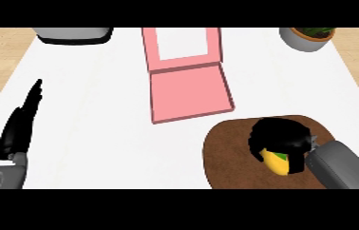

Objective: Pick the lemon from the cutting board and place it in the cardboard box

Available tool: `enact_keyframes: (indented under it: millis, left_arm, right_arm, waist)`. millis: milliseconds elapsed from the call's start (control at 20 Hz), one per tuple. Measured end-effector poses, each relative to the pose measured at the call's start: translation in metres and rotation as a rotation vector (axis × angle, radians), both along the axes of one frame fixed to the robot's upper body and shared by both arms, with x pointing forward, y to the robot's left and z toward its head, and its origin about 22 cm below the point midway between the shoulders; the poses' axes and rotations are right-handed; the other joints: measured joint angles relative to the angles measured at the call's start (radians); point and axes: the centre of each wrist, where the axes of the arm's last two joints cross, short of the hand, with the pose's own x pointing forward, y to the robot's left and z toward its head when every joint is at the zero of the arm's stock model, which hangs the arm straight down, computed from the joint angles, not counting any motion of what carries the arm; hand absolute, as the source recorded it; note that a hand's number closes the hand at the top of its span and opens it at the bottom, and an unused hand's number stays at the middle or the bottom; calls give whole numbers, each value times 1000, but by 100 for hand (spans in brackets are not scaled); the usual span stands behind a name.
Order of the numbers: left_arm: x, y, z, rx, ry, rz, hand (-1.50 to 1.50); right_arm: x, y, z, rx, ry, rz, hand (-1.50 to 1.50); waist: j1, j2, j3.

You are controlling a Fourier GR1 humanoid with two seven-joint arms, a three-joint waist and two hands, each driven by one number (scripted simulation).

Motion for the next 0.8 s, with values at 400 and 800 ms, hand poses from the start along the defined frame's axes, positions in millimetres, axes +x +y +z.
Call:
enact_keyframes:
  millis: [400, 800]
  left_arm:
    - [-17, 22, -4, 9, 24, 95, 0]
    - [-30, 36, -6, 19, 37, 145, 0]
  right_arm:
    - [-11, -41, -16, 41, -67, -717, 150]
    - [-39, -43, -22, 83, -262, -1382, 150]
  waist:
    - [-110, -28, -8]
    - [-140, -39, -5]
